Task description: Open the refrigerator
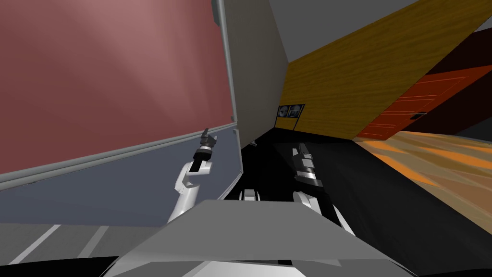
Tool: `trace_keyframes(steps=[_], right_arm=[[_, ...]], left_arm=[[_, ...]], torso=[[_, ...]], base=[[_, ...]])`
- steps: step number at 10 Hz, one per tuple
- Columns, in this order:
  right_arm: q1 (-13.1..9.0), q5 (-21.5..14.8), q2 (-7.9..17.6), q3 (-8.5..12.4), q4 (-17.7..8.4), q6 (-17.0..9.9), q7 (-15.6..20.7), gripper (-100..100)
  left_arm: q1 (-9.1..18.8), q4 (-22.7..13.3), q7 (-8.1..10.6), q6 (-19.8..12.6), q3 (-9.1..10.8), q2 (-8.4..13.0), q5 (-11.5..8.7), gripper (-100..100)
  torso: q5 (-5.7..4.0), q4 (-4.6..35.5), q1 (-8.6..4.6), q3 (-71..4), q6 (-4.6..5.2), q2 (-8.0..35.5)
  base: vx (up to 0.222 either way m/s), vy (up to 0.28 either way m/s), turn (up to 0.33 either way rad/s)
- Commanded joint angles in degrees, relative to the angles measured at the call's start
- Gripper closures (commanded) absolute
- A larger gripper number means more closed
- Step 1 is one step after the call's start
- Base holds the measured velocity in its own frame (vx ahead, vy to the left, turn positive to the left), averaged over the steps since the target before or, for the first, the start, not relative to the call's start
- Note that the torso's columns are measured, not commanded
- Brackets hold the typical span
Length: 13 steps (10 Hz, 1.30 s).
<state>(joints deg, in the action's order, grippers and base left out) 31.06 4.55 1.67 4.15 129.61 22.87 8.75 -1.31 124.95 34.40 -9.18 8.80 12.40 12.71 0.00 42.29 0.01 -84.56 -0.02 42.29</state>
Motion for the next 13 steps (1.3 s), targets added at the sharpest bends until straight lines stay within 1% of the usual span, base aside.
trace_keyframes(steps=[1, 2, 3, 4, 5, 6, 7, 8, 9, 10, 11, 12, 13], right_arm=[[0.0, 0.0, 0.0, 0.0, 0.0, 0.0, 0.0, 0], [0.0, 0.0, 0.0, 0.0, 0.0, 0.0, 0.0, 0], [0.0, 0.0, 0.0, 0.0, 0.0, 0.0, 0.0, 0], [0.0, 0.0, 0.0, 0.0, 0.0, 0.0, 0.0, 0], [0.0, 0.0, 0.0, 0.0, 0.0, 0.0, 0.0, 0], [0.0, 0.0, 0.0, 0.0, 0.0, 0.0, 0.0, 0], [0.0, 0.0, 0.0, 0.0, 0.0, 0.0, 0.0, 0], [0.0, 0.0, 0.0, 0.0, 0.0, 0.0, 0.0, 0], [0.0, 0.0, 0.0, 0.0, 0.0, 0.0, 0.0, 0], [0.0, 0.0, 0.0, 0.0, 0.0, 0.0, 0.0, 0], [0.0, 0.0, 0.0, 0.0, 0.0, 0.0, 0.0, 0], [0.0, 0.0, 0.0, 0.0, 0.0, 0.0, 0.0, 0], [0.0, 0.0, 0.0, 0.0, 0.0, 0.0, 0.0, 0]], left_arm=[[3.0, -1.4, 2.49, -4.3, 0.47, 0.4, 1.8, -100], [5.6, -2.6, 4.69, -5.8, 0.9, 0.8, 3.4, -100], [5.6, -2.6, 4.69, -7.6, 0.9, 0.8, 3.4, -100], [8.1, -3.9, 6.88, -9.2, 1.34, 1.2, 4.9, -100], [8.1, -3.9, 6.88, -10.7, 1.34, 1.2, 4.9, -100], [10.7, -5.3, 9.07, -12.4, 1.77, 1.6, 6.5, -100], [10.7, -5.3, 9.07, -14.1, 1.77, 1.6, 6.5, -100], [13.2, -6.8, 11.25, -15.9, 2.2, 2.1, 8.0, -100], [13.2, -6.8, 11.25, -17.6, 2.2, 2.1, 8.0, -100], [15.8, -8.3, 13.4, -19.5, 2.62, 2.6, 9.6, -100], [15.8, -8.3, 13.4, -20.9, 2.62, 2.6, 9.6, -100], [18.4, -9.9, 15.53, -22.7, 3.04, 3.1, 11.1, -100], [18.4, -9.9, 15.53, -24.2, 3.04, 3.1, 11.1, -100]], torso=[[-0.01, 0.0, -0.03, 0.0, 0.05, 0.0], [0.0, 0.0, 0.01, 0.0, 0.01, 0.0], [0.0, 0.0, -0.02, 0.0, 0.05, -0.1], [0.01, 0.0, 0.01, 0.0, -0.01, 0.0], [-0.01, 0.0, -0.04, 0.0, 0.04, 0.0], [0.0, 0.0, 0.0, 0.0, -0.01, 0.0], [0.0, 0.0, -0.03, 0.0, 0.04, 0.0], [0.01, 0.0, 0.02, 0.0, -0.01, 0.0], [0.0, 0.0, -0.03, 0.0, 0.04, 0.0], [0.0, 0.0, 0.01, 0.0, -0.01, 0.0], [-0.01, 0.0, -0.04, 0.0, 0.05, 0.0], [0.0, 0.0, 0.02, 0.0, -0.02, 0.0], [0.0, 0.0, -0.02, 0.0, 0.03, 0.0]], base=[[-0.013, -0.033, -0.075], [-0.006, -0.036, -0.163], [-0.003, -0.03, -0.087], [-0.004, -0.043, -0.142], [-0.005, -0.034, -0.064], [-0.009, -0.039, -0.138], [-0.006, -0.03, -0.077], [-0.004, -0.039, -0.139], [-0.001, -0.032, -0.076], [-0.006, -0.04, -0.17], [-0.007, -0.031, -0.069], [-0.002, -0.04, -0.119], [-0.001, -0.029, -0.071]])
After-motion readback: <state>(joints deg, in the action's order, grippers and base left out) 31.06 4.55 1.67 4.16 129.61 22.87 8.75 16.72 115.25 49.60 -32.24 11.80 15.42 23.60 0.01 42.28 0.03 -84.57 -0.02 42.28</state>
